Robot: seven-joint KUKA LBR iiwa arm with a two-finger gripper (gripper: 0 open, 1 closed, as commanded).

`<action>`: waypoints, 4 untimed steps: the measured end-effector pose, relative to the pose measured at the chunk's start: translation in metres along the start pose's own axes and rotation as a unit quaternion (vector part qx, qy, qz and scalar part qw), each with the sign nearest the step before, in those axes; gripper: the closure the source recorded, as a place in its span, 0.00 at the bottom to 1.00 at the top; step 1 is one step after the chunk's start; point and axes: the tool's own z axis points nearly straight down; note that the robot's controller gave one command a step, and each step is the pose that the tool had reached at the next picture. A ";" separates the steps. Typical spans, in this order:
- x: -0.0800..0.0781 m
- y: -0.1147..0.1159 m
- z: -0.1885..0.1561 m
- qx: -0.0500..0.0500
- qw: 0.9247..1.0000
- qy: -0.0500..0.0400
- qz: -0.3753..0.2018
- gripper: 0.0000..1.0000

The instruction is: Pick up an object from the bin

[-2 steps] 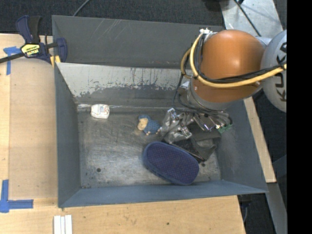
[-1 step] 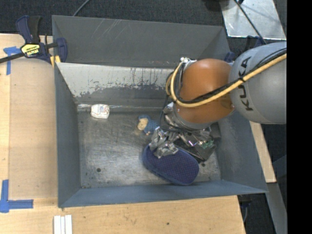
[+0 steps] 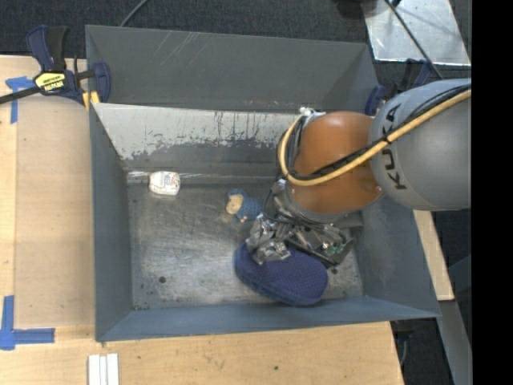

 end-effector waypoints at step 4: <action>-0.006 -0.002 -0.042 0.000 0.996 0.001 0.093 0.00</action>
Offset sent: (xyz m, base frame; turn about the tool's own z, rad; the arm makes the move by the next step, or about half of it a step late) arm 0.0024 -0.0019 0.0044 0.0296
